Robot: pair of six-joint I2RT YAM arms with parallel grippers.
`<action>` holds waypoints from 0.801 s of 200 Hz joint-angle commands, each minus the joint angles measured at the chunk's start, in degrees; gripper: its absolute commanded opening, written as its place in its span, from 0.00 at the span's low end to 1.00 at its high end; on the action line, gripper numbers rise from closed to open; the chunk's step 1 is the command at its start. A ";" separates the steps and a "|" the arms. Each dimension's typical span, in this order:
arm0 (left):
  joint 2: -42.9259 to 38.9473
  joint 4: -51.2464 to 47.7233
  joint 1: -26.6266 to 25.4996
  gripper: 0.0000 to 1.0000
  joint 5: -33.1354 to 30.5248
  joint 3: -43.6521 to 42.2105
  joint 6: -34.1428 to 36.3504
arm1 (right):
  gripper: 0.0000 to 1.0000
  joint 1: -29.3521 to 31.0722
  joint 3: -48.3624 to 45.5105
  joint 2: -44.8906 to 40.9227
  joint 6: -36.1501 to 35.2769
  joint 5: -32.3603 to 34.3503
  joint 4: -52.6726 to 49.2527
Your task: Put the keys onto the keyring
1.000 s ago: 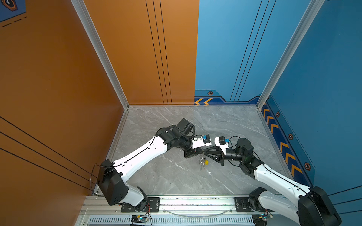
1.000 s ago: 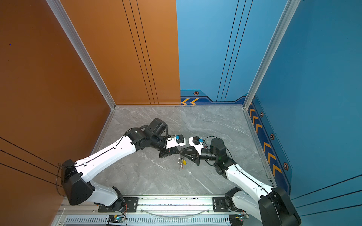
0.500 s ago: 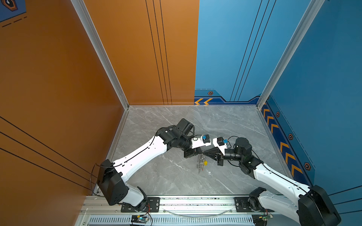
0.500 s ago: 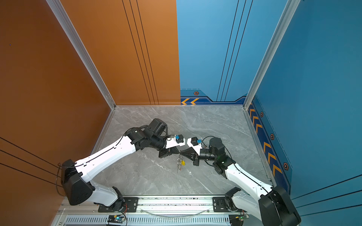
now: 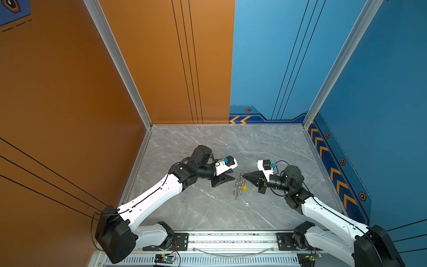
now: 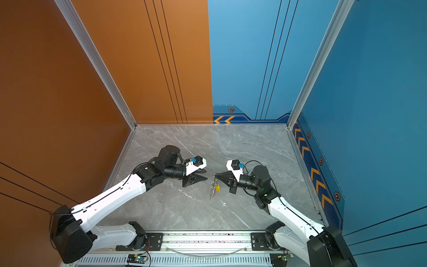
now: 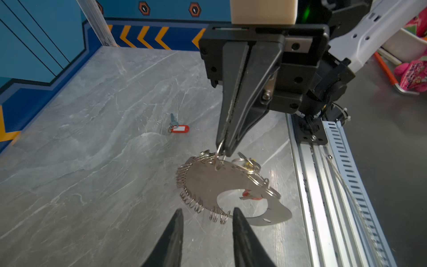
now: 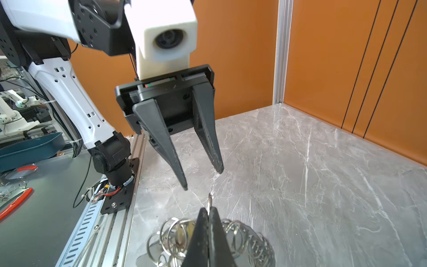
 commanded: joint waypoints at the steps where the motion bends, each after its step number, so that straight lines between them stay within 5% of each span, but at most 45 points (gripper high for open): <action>1: -0.71 11.89 0.79 0.31 5.53 -2.14 -4.69 | 0.00 -0.13 -0.59 0.37 5.73 -0.15 11.58; 81: -0.34 15.85 1.66 0.21 16.10 -3.16 -7.25 | 0.00 0.31 -1.78 3.14 11.56 -0.23 24.01; 160: 0.91 18.17 1.59 0.17 17.59 -2.68 -10.27 | 0.00 2.67 -0.99 5.65 12.23 -0.21 27.51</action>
